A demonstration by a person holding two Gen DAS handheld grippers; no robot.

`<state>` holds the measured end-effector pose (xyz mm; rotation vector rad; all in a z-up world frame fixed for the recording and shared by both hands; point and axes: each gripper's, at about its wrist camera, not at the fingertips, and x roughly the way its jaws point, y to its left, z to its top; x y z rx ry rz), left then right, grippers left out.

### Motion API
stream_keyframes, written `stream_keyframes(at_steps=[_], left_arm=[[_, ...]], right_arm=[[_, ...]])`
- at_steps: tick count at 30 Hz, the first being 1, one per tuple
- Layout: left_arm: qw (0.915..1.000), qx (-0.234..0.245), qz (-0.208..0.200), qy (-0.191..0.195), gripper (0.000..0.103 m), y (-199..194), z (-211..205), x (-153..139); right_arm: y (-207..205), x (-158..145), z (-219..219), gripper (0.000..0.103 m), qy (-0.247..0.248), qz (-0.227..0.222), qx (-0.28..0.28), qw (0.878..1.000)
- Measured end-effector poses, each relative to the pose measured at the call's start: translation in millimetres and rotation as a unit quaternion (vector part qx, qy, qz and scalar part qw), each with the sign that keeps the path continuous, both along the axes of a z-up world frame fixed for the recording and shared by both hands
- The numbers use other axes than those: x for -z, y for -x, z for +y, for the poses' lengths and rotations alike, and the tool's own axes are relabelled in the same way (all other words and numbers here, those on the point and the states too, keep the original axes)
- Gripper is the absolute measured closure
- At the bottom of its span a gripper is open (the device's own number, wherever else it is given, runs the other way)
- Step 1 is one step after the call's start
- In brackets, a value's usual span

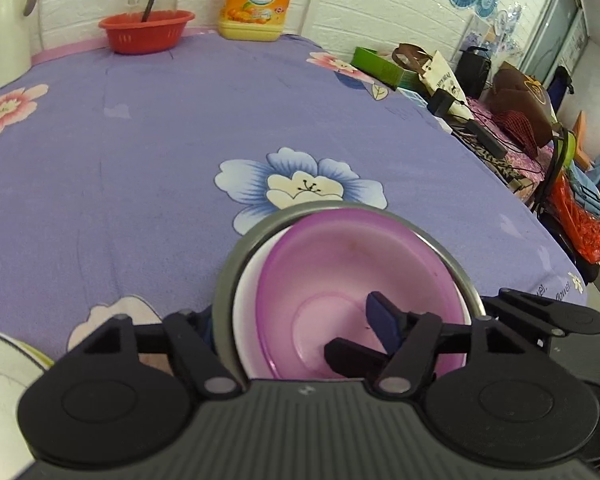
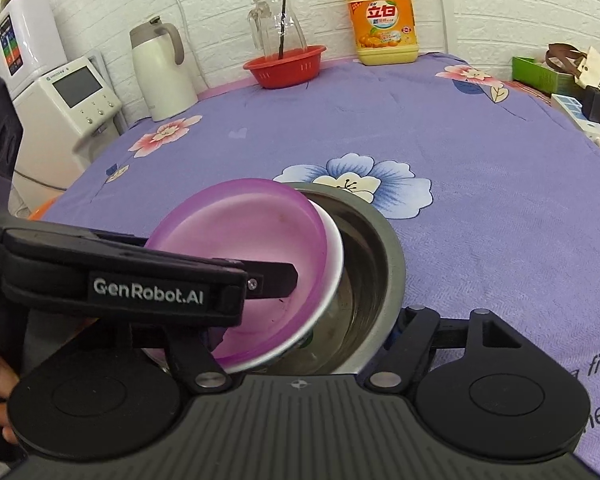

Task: Organize plates and bowls
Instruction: 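Lower the pink bowl into the white bowl and press it down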

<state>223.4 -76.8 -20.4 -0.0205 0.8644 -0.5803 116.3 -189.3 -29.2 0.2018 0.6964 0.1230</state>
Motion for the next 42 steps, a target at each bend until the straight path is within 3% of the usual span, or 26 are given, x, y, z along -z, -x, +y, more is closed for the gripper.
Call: stream_keyframes(at_steps=[4,9,16,24,30,34,35,38,42], left_arm=[[0.9999,-0.006,0.006,0.014,0.039,4.2,1.9,-4.7],[0.9989,-0.023,-0.024,0.033,0.042,15.9,18.9,-32.6],[0.9926,-0.098,-0.068,0.021,0.044,40.1,89.2,-62.7],[0.9820,-0.184,-0.042,0.007,0.044,65.0,177.8,-42.7],[0.9810,-0.191,-0.018,0.026,0.043,65.8,198.2,-19.9],[0.9813,-0.187,-0.025,0.040,0.043,66.5,201.7,-17.4],[0.9815,-0.185,-0.027,0.041,0.040,67.2,202.5,-16.9],[0.9799,-0.189,-0.037,0.051,0.013,70.7,205.2,-17.6],[0.9722,-0.211,-0.091,0.042,0.007,78.4,207.1,-34.8]], right_arm=[[1.9,-2.2,1.4,0.000,-0.001,0.007,0.005,1.000],[9.9,-23.0,12.5,0.000,0.009,-0.020,0.000,1.000],[6.4,-51.1,64.0,0.000,0.004,-0.066,-0.070,0.995],[-0.9,-40.1,145.0,0.000,-0.014,-0.042,-0.173,0.984],[-1.8,-25.5,167.2,0.000,0.000,-0.012,-0.189,0.982],[-1.4,-24.9,171.1,0.000,0.015,-0.014,-0.187,0.982],[-1.9,-24.3,171.8,0.000,0.017,-0.014,-0.188,0.982],[-2.2,-24.0,176.5,0.000,0.026,-0.010,-0.200,0.979],[1.0,-27.7,175.4,0.000,0.040,-0.034,-0.179,0.982]])
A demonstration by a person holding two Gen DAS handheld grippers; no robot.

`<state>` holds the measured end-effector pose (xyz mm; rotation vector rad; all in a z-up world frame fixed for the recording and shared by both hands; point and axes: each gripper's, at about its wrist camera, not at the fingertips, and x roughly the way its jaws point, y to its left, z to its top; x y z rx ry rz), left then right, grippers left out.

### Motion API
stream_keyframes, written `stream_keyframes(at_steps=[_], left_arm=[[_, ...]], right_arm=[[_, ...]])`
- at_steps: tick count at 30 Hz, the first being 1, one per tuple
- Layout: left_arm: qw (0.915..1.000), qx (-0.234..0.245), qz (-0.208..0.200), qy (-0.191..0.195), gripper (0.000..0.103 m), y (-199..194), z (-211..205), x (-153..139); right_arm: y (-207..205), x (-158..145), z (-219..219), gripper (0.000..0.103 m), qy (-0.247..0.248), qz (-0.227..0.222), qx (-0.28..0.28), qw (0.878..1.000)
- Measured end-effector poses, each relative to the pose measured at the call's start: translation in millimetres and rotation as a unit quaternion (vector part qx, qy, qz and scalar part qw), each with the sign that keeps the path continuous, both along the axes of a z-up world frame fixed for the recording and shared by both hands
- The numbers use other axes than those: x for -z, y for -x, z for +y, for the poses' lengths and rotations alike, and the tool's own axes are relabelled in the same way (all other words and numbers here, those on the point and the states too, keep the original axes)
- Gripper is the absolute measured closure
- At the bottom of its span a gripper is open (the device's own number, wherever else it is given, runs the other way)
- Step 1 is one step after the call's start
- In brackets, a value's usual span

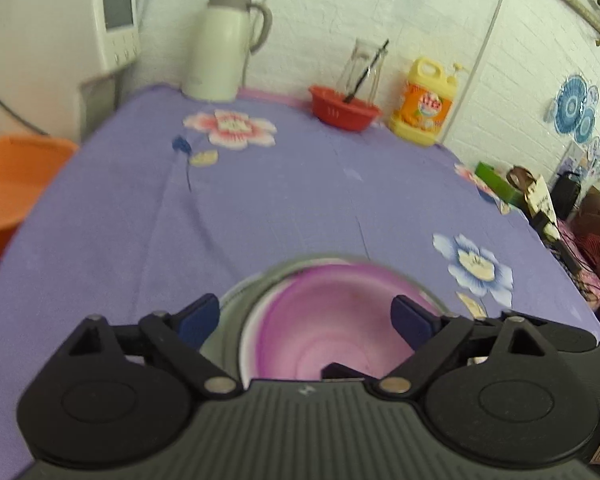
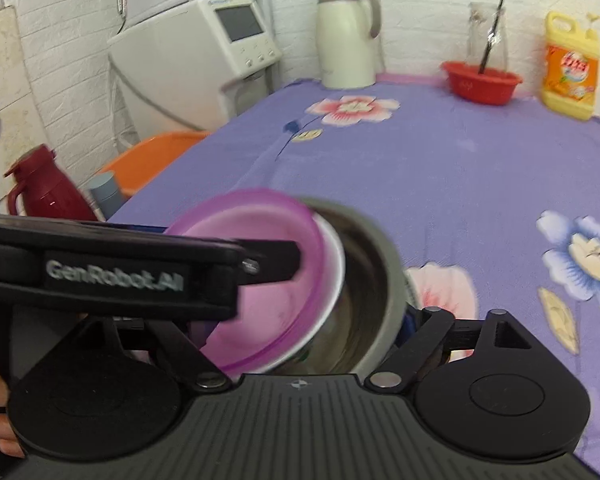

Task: Organize plates and bowls
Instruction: 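Lower the pink bowl into the white bowl and press it down, then open the left tool and withdraw it from the stack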

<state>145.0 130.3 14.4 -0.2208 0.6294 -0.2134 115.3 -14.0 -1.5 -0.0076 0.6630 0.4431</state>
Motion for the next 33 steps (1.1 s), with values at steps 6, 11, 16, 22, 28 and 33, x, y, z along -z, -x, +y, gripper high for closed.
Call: stream_keyframes(at_steps=[6,11,16,22,28,33], left_arm=[[0.9994,-0.021,-0.024,0.016,0.004,1.4,5.7,-20.0],[0.9993,-0.029,-0.024,0.007,0.003,5.2,-2.8,-22.1],[0.9990,-0.035,-0.023,0.012,0.002,13.0,-10.5,-20.7],[0.9981,-0.052,-0.026,0.019,0.002,28.0,-19.6,-23.0],[0.9978,-0.050,-0.040,0.014,0.002,50.7,-32.4,-28.9],[0.9972,-0.049,-0.056,0.000,0.001,73.6,-48.3,-33.8]], right_arm=[[1.6,-11.8,-12.7,0.000,-0.026,-0.031,0.028,0.999],[2.0,-17.4,-28.8,0.000,-0.039,-0.035,0.044,0.998],[3.8,-15.3,-43.3,0.000,-0.048,-0.024,0.061,0.997],[16.9,-13.8,-63.3,0.000,-0.059,-0.020,0.084,0.995],[36.8,-13.9,-82.7,0.000,-0.072,-0.024,0.111,0.991],[63.8,-17.4,-96.4,0.000,-0.079,-0.042,0.126,0.988]])
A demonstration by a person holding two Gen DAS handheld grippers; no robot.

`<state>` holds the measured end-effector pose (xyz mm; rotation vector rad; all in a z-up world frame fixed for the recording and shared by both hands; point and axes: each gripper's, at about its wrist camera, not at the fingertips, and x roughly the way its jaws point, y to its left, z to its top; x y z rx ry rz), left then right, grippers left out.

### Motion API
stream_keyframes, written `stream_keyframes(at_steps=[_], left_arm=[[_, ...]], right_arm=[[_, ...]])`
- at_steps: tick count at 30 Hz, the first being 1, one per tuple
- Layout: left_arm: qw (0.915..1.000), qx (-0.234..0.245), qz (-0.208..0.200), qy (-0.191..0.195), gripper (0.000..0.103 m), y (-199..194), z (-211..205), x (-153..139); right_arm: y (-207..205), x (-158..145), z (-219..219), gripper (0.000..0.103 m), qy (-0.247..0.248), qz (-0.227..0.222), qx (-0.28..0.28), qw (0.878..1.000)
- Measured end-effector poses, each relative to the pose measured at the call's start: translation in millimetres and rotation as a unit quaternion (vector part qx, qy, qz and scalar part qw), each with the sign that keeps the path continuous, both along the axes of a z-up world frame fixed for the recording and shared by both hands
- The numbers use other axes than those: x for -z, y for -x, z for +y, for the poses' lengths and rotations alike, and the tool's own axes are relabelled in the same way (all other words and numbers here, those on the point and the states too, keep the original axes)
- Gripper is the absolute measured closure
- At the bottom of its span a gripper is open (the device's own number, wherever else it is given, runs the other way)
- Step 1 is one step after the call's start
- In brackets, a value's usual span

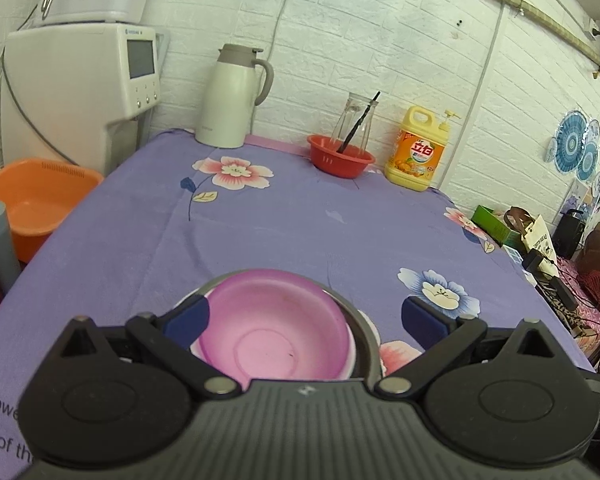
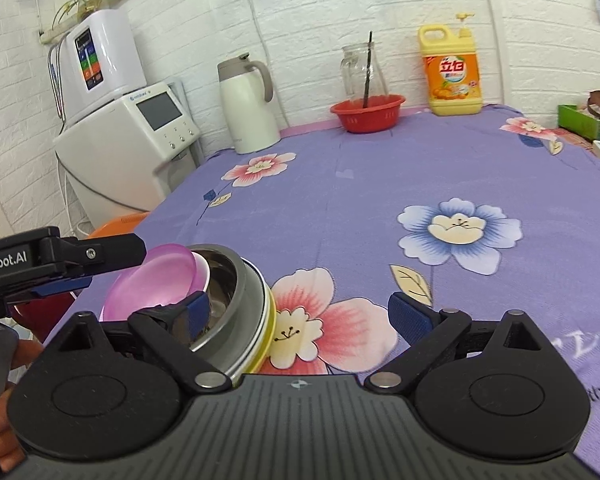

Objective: Organize plates and bowls

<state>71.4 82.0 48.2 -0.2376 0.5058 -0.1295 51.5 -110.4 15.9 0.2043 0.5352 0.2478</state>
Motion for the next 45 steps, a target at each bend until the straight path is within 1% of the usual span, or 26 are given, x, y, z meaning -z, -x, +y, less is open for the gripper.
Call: stream_keyframes(at_steps=[6,9,11,15,19,21,23,25,28,30,32,34,37,39,43,45], left_arm=[[0.9993,0.000,-0.032,-0.021,0.001,37.7,-24.2,5.9],[0.9984,-0.023,-0.045,-0.024,0.001,56.4,-33.9,11.6],[0.9970,-0.033,-0.060,-0.037,0.001,68.3,-43.1,14.7],[0.9969,-0.013,-0.064,-0.043,0.001,85.4,-59.3,23.2],[0.9946,-0.004,-0.066,-0.080,0.001,95.7,-77.3,26.2],[0.9934,0.002,-0.071,-0.090,0.001,101.5,-83.5,24.6],[0.9932,0.004,-0.079,-0.086,0.001,106.8,-85.5,21.8],[0.9937,0.009,-0.078,-0.080,0.001,110.2,-86.4,17.7],[0.9917,0.000,-0.088,-0.095,0.000,117.1,-84.6,12.2],[0.9905,-0.001,-0.092,-0.102,0.000,120.5,-79.8,9.9],[0.9906,-0.010,-0.103,-0.089,0.000,126.7,-70.8,10.5],[0.9913,-0.017,-0.108,-0.073,0.000,132.1,-59.9,11.7],[0.9914,-0.034,-0.101,-0.077,0.000,135.2,-52.4,15.0],[0.9915,-0.044,-0.093,-0.079,0.000,135.2,-48.5,17.8],[0.9939,-0.049,-0.077,-0.061,0.000,133.0,-41.4,21.8],[0.9938,-0.056,-0.075,-0.060,0.000,133.2,-41.1,22.7]], right_arm=[[34.7,7.3,-16.7,0.000,-0.013,-0.015,0.026,0.999],[50.9,14.0,-23.8,0.000,-0.011,-0.020,0.040,0.999],[64.3,17.8,-30.6,0.000,-0.011,-0.028,0.052,0.998],[85.2,24.1,-41.4,0.000,-0.010,-0.032,0.073,0.997],[106.7,26.6,-49.9,0.000,-0.005,-0.045,0.094,0.995],[116.2,26.6,-55.4,0.000,-0.009,-0.052,0.104,0.993],[126.0,24.2,-60.1,0.000,-0.011,-0.061,0.112,0.992],[132.7,20.0,-64.6,0.000,-0.004,-0.068,0.117,0.991],[139.8,17.3,-70.4,0.000,-0.006,-0.085,0.129,0.988],[138.5,18.3,-72.2,0.000,-0.016,-0.083,0.127,0.988],[136.8,21.7,-70.9,0.000,-0.023,-0.081,0.122,0.989],[133.1,25.5,-67.1,0.000,-0.029,-0.069,0.114,0.991],[130.9,29.5,-58.3,0.000,-0.035,-0.058,0.093,0.993],[131.5,29.5,-49.0,0.000,-0.030,-0.056,0.079,0.995],[134.1,27.6,-28.9,0.000,-0.007,-0.059,0.058,0.997],[136.4,27.4,-21.9,0.000,0.001,-0.060,0.052,0.997]])
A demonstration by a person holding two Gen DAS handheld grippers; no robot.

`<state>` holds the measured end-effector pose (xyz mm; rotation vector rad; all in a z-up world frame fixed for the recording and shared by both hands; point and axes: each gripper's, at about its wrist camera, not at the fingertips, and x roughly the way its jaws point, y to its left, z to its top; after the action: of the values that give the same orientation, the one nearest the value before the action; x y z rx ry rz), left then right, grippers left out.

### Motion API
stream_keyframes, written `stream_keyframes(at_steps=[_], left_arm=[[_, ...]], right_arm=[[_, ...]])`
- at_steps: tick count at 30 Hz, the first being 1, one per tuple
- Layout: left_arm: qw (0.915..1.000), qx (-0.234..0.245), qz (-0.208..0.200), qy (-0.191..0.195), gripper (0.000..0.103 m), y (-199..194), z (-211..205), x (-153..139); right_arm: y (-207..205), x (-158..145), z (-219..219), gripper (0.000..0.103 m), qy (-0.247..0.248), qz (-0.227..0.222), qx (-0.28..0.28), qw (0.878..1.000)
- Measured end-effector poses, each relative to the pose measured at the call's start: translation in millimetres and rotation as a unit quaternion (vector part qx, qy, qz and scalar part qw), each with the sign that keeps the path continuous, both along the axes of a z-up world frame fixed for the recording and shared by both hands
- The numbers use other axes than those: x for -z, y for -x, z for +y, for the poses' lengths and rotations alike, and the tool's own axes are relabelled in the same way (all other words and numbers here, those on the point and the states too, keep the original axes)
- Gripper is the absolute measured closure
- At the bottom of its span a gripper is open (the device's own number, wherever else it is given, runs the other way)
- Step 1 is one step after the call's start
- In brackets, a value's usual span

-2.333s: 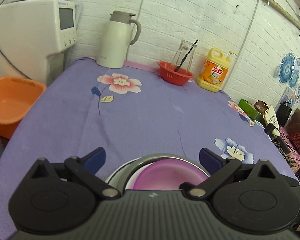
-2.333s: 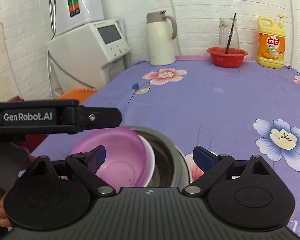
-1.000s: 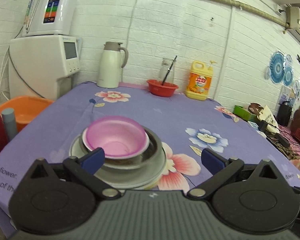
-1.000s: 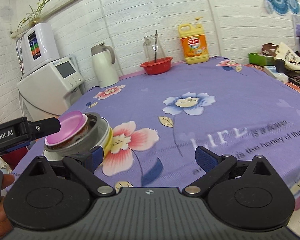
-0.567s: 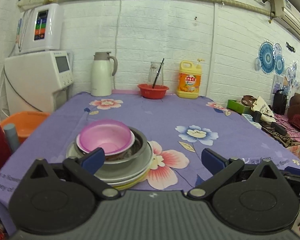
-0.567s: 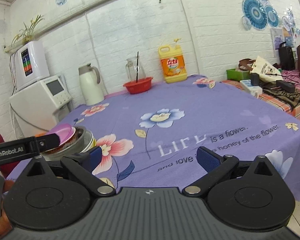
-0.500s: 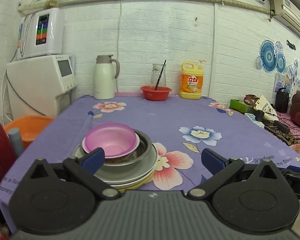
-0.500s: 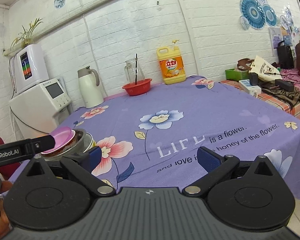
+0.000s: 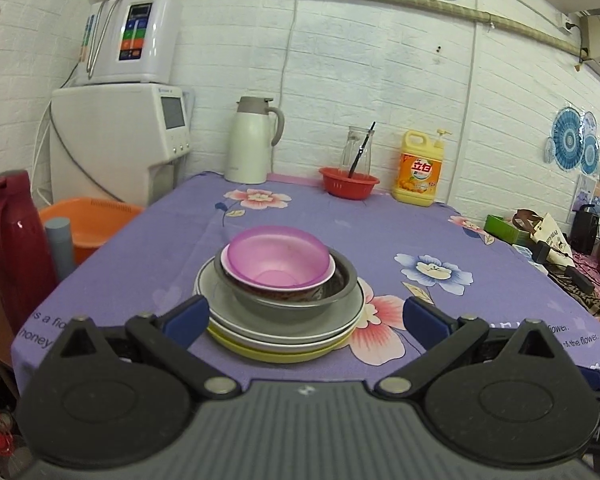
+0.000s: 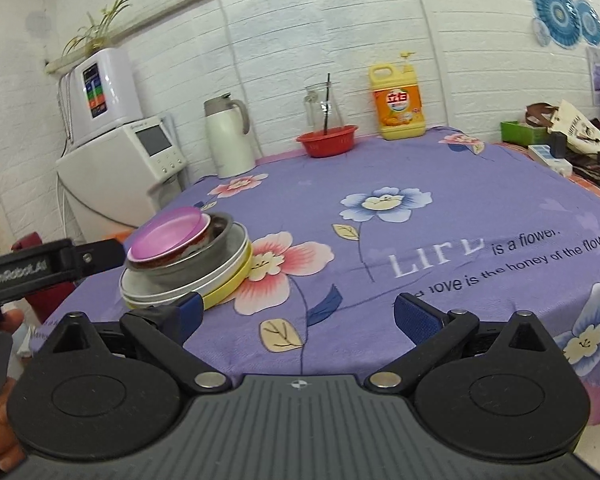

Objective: Organize plates and bowls

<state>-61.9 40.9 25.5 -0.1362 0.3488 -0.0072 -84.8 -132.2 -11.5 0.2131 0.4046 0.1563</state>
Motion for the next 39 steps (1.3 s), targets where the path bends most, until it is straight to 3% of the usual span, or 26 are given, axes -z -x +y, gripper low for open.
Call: stream_keyframes(at_steps=[4,13,24,39], left_arm=[[0.9997,0.006,0.007,-0.021,0.000,-0.6,-9.6,0.8],[0.9991,0.026,0.025,-0.021,0.000,-2.4,-18.0,8.4],[0.9983,0.024,0.039,-0.036,0.000,-5.0,-21.0,14.9],[0.9976,0.032,0.048,-0.037,0.000,-7.8,-20.8,18.7]], right_arm=[[0.8,1.8,5.0,0.000,0.004,0.010,-0.001,1.000],[-4.0,10.3,15.1,0.000,0.018,0.046,0.019,0.999],[-2.9,11.0,30.9,0.000,0.037,0.051,-0.001,0.998],[1.8,6.0,28.9,0.000,0.037,0.034,0.011,0.999]])
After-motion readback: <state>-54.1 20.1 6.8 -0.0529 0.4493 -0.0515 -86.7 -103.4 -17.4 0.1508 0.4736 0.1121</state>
